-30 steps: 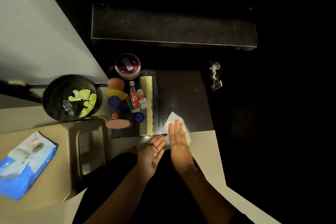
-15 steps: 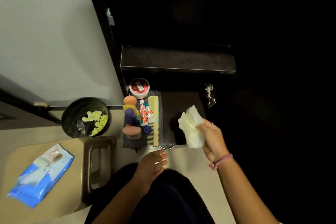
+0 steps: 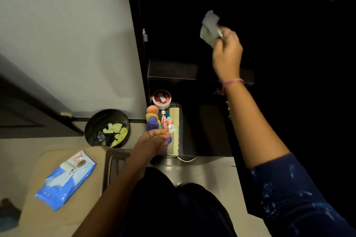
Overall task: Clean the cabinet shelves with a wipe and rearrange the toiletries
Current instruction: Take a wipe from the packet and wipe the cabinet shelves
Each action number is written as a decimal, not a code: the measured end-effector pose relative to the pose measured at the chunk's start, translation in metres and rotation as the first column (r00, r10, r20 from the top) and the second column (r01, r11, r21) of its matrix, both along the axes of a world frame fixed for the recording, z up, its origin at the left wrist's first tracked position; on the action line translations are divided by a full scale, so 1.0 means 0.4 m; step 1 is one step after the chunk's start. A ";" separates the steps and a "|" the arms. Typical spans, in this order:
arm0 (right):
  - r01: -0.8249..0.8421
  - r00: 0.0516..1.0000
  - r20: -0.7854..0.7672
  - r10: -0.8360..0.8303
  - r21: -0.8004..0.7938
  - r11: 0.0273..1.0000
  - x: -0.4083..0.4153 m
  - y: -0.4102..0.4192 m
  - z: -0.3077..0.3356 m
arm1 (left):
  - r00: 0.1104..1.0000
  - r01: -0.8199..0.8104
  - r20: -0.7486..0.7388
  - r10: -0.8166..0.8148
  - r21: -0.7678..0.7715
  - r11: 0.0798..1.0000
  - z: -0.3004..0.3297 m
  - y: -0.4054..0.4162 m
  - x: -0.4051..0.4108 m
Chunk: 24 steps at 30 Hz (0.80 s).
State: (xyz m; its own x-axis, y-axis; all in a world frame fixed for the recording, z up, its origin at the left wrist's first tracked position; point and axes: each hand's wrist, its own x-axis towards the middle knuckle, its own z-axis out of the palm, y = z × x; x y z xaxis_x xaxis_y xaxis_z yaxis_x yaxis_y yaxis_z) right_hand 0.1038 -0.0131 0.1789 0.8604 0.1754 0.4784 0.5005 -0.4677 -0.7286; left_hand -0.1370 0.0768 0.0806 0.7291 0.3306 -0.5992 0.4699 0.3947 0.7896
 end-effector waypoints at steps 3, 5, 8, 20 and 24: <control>-0.166 0.981 0.022 0.194 -0.432 0.887 0.017 0.043 -0.062 | 0.999 -0.042 -0.013 0.041 -0.046 0.998 -0.001 0.001 -0.010; -0.319 0.942 -0.166 0.292 -0.715 0.622 0.011 0.048 -0.114 | 0.998 -0.056 -0.025 0.055 -0.066 0.996 -0.005 -0.001 -0.014; -0.399 0.911 -0.238 0.338 -0.715 0.573 0.002 0.034 -0.163 | 0.998 -0.058 -0.035 0.056 -0.057 0.997 -0.015 0.000 -0.012; -0.233 0.927 -0.336 0.166 -0.170 0.958 -0.213 -0.059 -0.459 | 0.997 -0.078 0.011 0.077 0.038 0.996 -0.057 0.067 0.018; -0.248 0.804 -0.591 0.069 -0.227 0.942 -0.151 0.019 -0.540 | 0.996 -0.085 -0.027 0.087 0.078 0.993 -0.099 0.100 0.013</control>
State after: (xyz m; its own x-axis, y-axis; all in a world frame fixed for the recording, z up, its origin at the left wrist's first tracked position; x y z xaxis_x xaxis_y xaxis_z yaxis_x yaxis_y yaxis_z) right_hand 0.0434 -0.0055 -0.0372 0.9068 0.3821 -0.1783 0.1239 -0.6458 -0.7534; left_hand -0.1316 0.1169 0.0409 0.6782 0.4372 -0.5906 0.4607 0.3732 0.8053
